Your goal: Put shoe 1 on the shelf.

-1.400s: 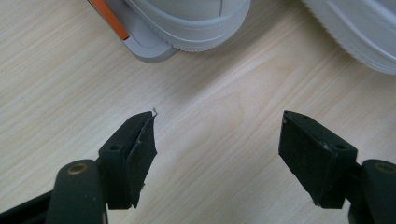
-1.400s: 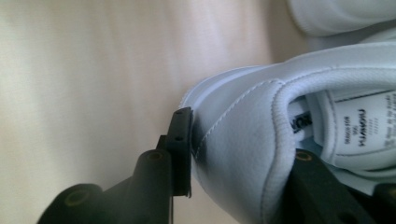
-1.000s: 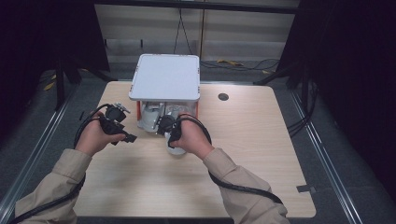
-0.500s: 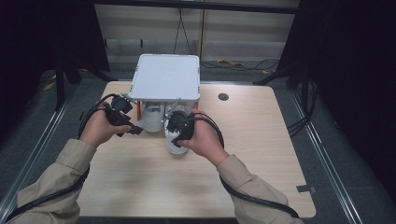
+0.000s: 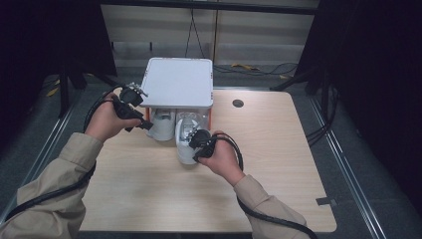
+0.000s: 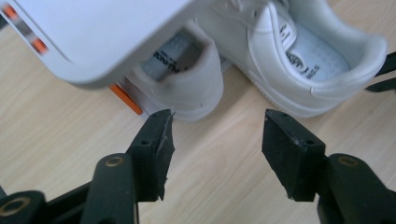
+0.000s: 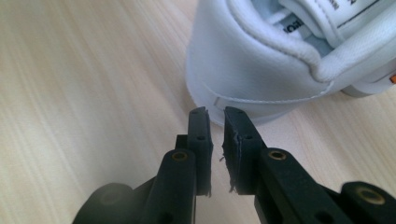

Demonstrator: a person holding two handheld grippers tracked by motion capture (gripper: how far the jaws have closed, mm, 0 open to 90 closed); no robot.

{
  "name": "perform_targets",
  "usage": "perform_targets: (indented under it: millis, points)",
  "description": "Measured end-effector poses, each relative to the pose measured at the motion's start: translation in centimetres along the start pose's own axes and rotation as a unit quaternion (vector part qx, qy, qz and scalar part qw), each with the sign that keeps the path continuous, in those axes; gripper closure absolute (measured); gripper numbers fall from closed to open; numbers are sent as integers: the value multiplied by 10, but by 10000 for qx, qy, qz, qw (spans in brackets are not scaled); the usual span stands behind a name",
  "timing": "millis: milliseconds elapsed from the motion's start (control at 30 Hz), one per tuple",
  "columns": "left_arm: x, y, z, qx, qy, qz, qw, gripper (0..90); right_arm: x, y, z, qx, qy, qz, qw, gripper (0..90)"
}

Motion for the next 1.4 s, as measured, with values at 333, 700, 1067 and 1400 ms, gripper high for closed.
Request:
perform_targets:
  millis: [333,700,1067,1400]
  points:
    - [-34,-15,21,-189,233,34,9995,745,-1,1,-3,-69,-10,-2,10000,844]
    - [-54,-39,-2,-245,535,517,9969,862,1,17,-4,184,-12,-160,9997,799]
    - [-45,-49,-17,-411,492,614,9961,882,4,-5,-9,-611,-196,-289,9975,833]
    - [-45,-49,-20,-381,558,833,9942,900,-16,0,-15,-482,138,-442,9978,900]
Point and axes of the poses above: each handheld gripper's, and its own axes: z roughly backward along the jaws, x roughly out of its underside, y roughly to its right, the point moved 2 cm from there along -z, roughly forward along the jaws, and after that the axes turned 5 degrees about -z, right-handed, at the moved point
